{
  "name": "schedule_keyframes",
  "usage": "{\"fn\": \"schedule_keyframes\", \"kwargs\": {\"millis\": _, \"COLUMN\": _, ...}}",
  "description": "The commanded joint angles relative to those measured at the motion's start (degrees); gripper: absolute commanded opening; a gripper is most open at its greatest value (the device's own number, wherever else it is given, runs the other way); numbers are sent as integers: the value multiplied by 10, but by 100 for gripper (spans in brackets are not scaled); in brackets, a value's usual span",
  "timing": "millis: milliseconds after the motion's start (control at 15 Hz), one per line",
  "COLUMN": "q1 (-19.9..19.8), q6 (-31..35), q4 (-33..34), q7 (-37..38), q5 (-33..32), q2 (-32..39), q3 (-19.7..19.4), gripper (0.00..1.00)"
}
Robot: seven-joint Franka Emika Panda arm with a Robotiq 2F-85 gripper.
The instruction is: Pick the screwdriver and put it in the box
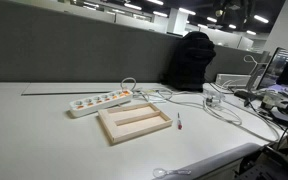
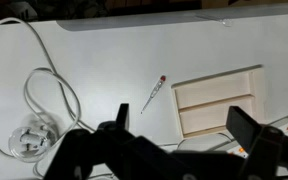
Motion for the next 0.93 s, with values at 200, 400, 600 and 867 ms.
{"fn": "schedule_keyframes", "kwargs": {"millis": 200, "q1": -2, "q6": 0, "q4": 2, "q7": -1, "q5": 1, "q2": 0, "q3": 2, "gripper": 100}}
{"fn": "schedule_keyframes", "kwargs": {"millis": 400, "q1": -2, "q6": 0, "q4": 2, "q7": -1, "q5": 1, "q2": 0, "q3": 2, "gripper": 100}}
{"fn": "schedule_keyframes", "kwargs": {"millis": 600, "q1": -2, "q6": 0, "q4": 2, "q7": -1, "q5": 1, "q2": 0, "q3": 2, "gripper": 100}}
{"fn": "schedule_keyframes", "kwargs": {"millis": 867, "q1": -15, "q6": 96, "q4": -37, "q7": 77, "q5": -41, "q2": 6, "q3": 23, "gripper": 100}}
